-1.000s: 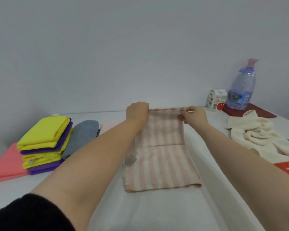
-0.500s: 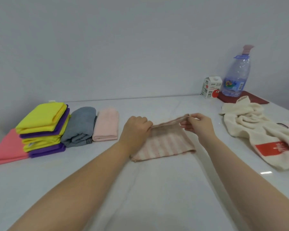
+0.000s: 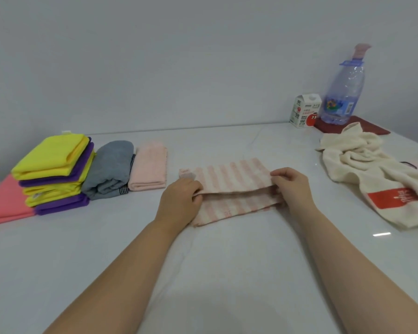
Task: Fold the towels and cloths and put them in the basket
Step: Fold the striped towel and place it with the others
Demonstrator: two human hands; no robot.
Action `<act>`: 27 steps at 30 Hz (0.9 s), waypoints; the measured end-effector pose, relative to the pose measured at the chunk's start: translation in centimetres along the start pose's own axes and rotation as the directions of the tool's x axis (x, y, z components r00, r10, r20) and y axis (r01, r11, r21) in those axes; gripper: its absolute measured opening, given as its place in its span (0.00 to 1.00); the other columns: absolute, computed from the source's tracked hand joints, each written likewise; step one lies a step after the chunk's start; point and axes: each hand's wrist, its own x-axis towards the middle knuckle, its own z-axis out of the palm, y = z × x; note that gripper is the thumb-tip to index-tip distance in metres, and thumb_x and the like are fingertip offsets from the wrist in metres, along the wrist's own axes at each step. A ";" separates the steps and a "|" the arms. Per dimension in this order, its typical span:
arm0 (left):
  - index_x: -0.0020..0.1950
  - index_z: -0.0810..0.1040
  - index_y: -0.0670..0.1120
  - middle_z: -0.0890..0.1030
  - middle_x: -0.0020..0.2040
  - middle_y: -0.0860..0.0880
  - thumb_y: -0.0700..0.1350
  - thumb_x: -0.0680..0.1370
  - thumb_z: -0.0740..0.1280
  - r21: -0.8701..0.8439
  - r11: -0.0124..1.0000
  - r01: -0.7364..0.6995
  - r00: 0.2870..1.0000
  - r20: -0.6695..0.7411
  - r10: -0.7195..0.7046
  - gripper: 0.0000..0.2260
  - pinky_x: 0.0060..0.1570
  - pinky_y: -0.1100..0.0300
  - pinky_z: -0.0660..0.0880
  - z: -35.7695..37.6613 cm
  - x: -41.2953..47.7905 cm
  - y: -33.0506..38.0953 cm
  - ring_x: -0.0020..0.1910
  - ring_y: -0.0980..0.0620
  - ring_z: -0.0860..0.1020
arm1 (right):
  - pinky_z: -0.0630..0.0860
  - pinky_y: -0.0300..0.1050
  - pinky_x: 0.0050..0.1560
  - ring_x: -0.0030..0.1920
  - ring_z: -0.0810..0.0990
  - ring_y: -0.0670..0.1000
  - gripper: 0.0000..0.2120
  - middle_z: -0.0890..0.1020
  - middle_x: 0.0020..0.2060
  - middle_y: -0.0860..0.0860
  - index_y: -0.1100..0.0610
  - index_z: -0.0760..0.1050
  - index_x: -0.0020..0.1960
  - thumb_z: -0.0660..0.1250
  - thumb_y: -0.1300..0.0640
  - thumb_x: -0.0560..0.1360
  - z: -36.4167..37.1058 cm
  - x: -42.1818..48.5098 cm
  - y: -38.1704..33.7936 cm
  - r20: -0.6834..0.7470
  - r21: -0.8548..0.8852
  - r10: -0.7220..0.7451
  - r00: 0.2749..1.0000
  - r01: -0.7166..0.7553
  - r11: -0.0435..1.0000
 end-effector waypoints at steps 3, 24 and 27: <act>0.38 0.76 0.41 0.76 0.35 0.48 0.42 0.67 0.59 -0.068 0.996 -0.064 0.995 -0.085 0.058 0.08 0.36 0.61 0.68 -0.8 0.3 1.1 0.36 0.50 0.72 | 0.76 0.40 0.31 0.28 0.74 0.48 0.11 0.75 0.31 0.53 0.59 0.76 0.36 0.60 0.70 0.72 -0.1 -0.1 -1.1 -0.029 0.119 -0.008 1.000 0.012 0.993; 0.39 0.78 0.37 0.80 0.37 0.44 0.59 0.81 0.49 0.023 0.973 0.230 0.838 0.503 -0.211 0.30 0.46 0.56 0.72 -3.0 1.3 3.9 0.39 0.47 0.78 | 0.75 0.45 0.42 0.42 0.78 0.54 0.07 0.80 0.39 0.53 0.59 0.79 0.42 0.63 0.62 0.69 -0.8 -0.8 -2.0 0.186 -0.892 0.025 0.982 0.158 0.423; 0.48 0.80 0.44 0.80 0.47 0.46 0.53 0.82 0.53 0.017 0.960 0.279 0.869 0.421 -0.260 0.19 0.52 0.54 0.72 -2.7 1.9 4.7 0.51 0.45 0.77 | 0.72 0.47 0.48 0.51 0.74 0.56 0.10 0.78 0.48 0.54 0.59 0.79 0.50 0.60 0.62 0.73 0.5 -1.4 -1.9 0.293 -0.833 -0.266 0.918 0.382 0.401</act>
